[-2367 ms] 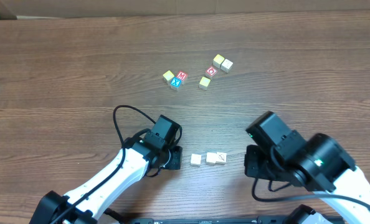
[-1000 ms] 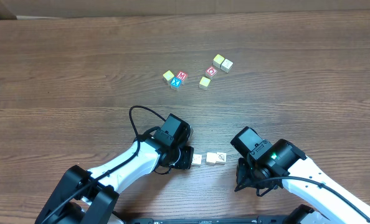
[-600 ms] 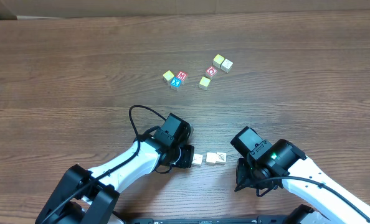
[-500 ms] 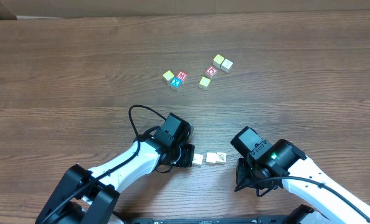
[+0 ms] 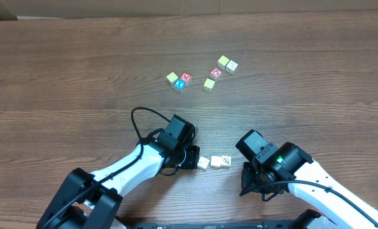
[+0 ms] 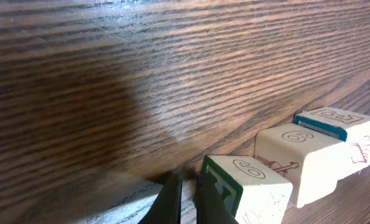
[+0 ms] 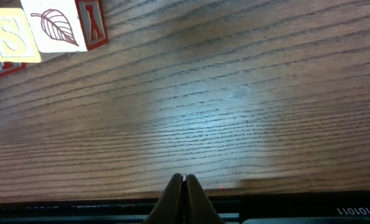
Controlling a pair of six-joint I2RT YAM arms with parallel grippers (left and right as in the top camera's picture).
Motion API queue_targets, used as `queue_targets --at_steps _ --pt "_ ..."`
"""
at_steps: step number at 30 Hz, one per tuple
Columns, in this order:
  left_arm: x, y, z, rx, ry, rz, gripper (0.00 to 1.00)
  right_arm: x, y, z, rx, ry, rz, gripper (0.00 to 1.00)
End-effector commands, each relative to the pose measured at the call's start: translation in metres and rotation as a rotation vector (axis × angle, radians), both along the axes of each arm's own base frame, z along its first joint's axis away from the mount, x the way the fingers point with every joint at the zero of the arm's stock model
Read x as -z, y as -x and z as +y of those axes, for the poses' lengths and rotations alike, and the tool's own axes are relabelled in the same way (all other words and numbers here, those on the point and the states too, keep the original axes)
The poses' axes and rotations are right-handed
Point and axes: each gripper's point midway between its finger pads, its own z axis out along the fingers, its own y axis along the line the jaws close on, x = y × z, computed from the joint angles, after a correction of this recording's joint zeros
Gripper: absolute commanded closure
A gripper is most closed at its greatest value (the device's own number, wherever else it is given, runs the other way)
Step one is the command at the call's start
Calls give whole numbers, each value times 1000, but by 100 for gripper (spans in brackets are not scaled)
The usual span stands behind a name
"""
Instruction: Flip 3 blocks
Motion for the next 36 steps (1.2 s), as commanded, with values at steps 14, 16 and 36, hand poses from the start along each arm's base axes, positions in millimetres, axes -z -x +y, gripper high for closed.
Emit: queue_targets --at_steps 14,16,36 --pt "14 56 33 75 -119 225 96 1 3 -2 -23 3 8 96" --pt "12 58 22 96 -86 222 96 1 3 -2 -23 3 9 96" --pt "7 34 -7 -7 5 153 96 0 5 -1 -26 1 17 96"
